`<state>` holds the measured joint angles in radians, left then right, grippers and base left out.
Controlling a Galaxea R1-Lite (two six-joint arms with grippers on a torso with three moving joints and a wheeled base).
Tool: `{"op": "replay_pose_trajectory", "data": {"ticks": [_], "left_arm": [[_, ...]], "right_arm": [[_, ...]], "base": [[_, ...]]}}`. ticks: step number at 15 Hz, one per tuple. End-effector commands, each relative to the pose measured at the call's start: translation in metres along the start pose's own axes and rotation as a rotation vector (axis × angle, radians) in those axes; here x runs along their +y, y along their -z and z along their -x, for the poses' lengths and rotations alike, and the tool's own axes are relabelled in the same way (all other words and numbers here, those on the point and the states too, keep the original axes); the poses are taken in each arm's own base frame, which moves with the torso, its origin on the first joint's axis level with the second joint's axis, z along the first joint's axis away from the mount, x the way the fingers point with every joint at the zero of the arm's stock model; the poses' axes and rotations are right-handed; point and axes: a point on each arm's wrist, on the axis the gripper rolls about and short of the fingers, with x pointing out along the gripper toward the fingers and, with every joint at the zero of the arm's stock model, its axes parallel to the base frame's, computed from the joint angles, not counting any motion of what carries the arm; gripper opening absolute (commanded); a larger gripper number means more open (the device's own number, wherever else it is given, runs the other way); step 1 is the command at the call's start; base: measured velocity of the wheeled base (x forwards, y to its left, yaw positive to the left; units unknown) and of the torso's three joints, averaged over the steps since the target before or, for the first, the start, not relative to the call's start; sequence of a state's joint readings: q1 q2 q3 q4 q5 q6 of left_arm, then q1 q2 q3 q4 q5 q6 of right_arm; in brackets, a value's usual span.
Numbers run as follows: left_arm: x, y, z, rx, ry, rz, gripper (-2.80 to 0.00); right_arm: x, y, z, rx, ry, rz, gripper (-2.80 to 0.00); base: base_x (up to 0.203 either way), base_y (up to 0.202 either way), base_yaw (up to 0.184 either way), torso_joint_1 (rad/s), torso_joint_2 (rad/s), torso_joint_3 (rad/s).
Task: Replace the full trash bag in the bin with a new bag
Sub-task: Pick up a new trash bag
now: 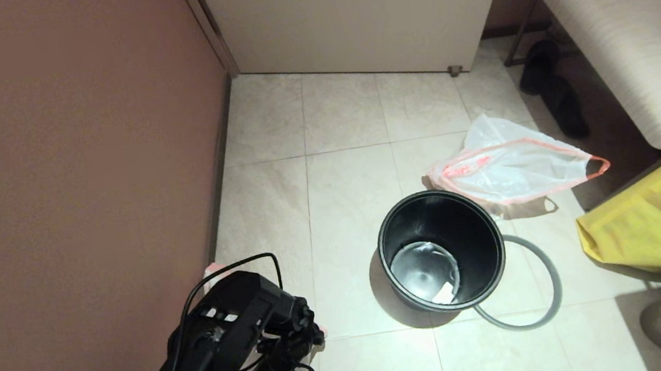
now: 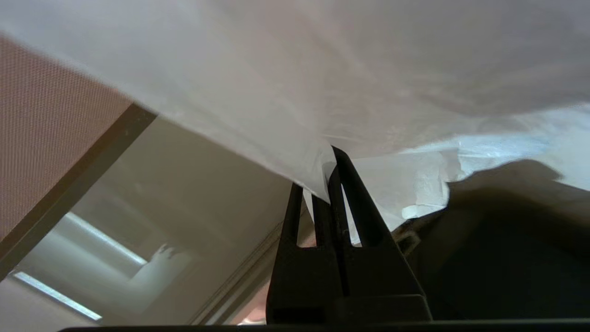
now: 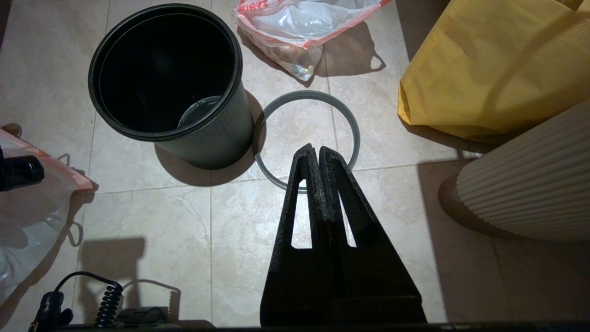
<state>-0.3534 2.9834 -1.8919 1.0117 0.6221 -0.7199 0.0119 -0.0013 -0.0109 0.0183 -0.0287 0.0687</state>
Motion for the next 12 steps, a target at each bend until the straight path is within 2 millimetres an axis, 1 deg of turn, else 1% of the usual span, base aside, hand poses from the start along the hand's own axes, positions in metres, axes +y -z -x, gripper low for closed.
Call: {"op": "replay_pose_trajectory", "data": {"ticks": [1, 4, 6, 9, 11, 12], "left_arm": [[0.011, -0.004, 0.019, -0.024, 0.034, 0.028, -2.80], [0.027, -0.007, 0.050, -0.043, 0.127, 0.062, -2.80], [0.032, -0.007, 0.066, -0.062, 0.159, 0.063, -2.80], [0.037, -0.004, 0.080, -0.059, 0.171, 0.045, -2.80], [0.044, -0.002, 0.086, -0.054, 0.168, 0.041, -2.80], [0.050, -0.001, 0.093, -0.056, 0.179, 0.044, -2.80]], "right_arm": [[0.000, 0.000, 0.000, 0.001, 0.000, -0.001, -2.80], [0.000, 0.000, 0.000, 0.001, 0.000, -0.002, -2.80], [0.000, 0.000, 0.000, 0.001, 0.000, -0.002, -2.80], [0.000, 0.000, 0.000, 0.001, 0.000, -0.001, -2.80], [0.000, 0.000, 0.000, 0.001, 0.000, 0.000, -2.80], [0.000, 0.000, 0.000, 0.001, 0.000, -0.001, -2.80]], "base": [[0.000, 0.000, 0.000, 0.000, 0.00, 0.000], [0.000, 0.000, 0.000, 0.000, 0.00, 0.000], [0.000, 0.000, 0.000, 0.000, 0.00, 0.000], [0.000, 0.000, 0.000, 0.000, 0.00, 0.000], [0.000, 0.000, 0.000, 0.000, 0.00, 0.000], [0.000, 0.000, 0.000, 0.000, 0.00, 0.000]]}}
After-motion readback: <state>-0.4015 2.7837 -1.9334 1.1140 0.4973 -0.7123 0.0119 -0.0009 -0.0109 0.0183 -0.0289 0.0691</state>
